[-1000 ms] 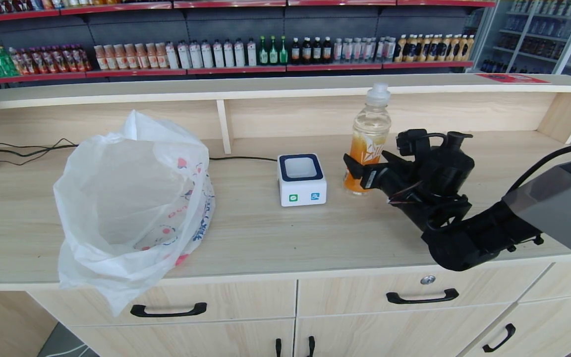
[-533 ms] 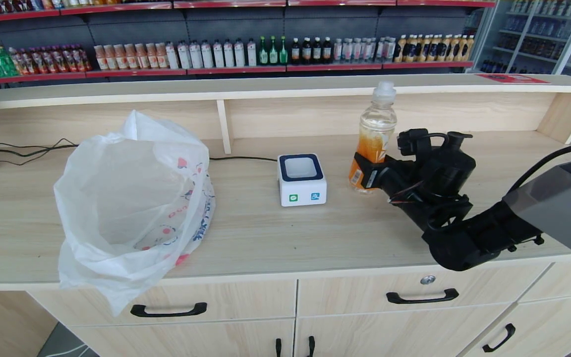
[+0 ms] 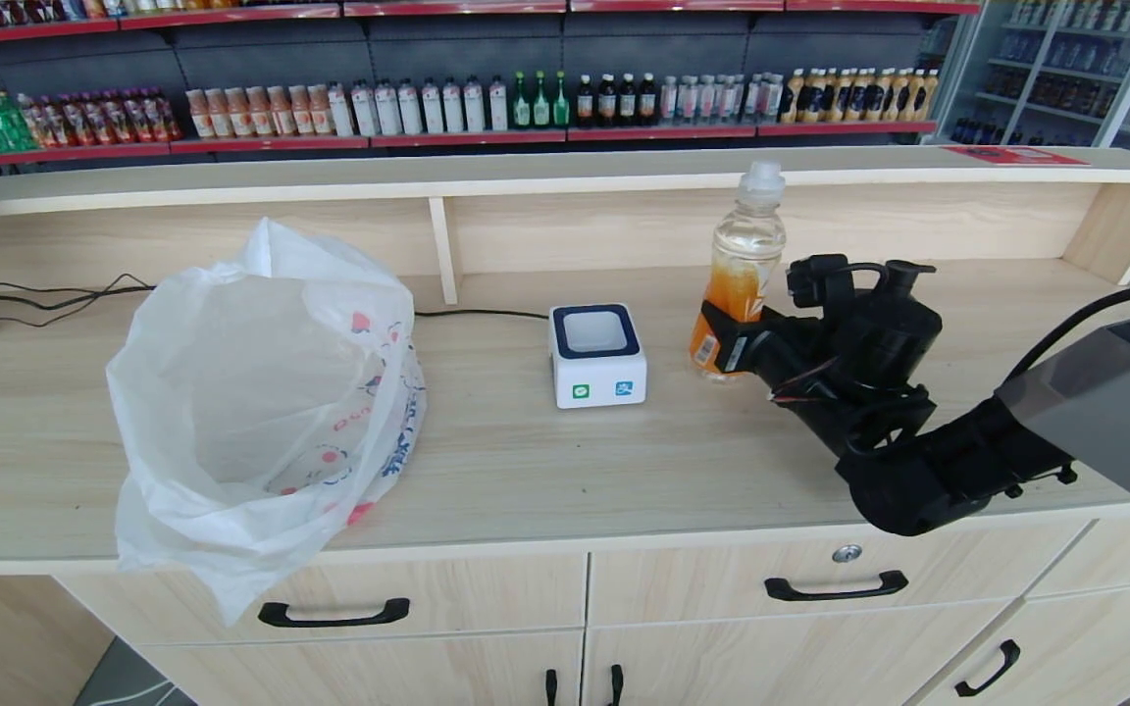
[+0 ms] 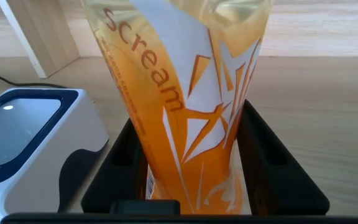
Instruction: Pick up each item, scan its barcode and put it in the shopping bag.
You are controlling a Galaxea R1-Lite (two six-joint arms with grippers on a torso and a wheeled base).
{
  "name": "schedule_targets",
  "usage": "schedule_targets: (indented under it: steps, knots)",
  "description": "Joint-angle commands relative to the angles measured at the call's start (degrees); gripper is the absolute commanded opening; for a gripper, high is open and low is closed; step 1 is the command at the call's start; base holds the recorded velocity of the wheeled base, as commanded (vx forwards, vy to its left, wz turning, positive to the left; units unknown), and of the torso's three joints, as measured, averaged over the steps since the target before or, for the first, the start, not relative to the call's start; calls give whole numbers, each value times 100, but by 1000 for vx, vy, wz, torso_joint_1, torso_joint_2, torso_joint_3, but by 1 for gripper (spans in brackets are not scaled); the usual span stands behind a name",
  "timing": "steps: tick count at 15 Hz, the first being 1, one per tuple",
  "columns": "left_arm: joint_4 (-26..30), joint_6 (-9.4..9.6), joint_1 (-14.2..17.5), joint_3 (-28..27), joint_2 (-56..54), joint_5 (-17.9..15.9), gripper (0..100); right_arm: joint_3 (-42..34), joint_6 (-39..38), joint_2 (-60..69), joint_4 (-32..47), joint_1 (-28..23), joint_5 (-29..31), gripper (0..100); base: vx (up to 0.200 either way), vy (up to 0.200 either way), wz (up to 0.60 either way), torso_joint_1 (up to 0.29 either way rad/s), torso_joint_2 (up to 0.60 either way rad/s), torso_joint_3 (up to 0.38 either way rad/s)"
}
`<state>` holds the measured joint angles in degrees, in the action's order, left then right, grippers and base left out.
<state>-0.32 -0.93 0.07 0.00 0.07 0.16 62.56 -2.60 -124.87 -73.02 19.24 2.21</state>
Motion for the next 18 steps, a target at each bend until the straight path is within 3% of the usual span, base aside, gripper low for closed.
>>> schedule_targets:
  steps: [1,15,18]
  knots:
    - [-3,5,1,0,1,2,100,-25,14,112,-54,1,8,0,0,0,0,0,0,0]
    - [-3,-4,-7,0,1,2,100,-174,58,358,-283,133,-1,0,0,0,0,0,0,0]
    - [-3,5,-7,0,1,2,100,-763,49,419,-494,177,8,0,0,0,0,0,0,0]
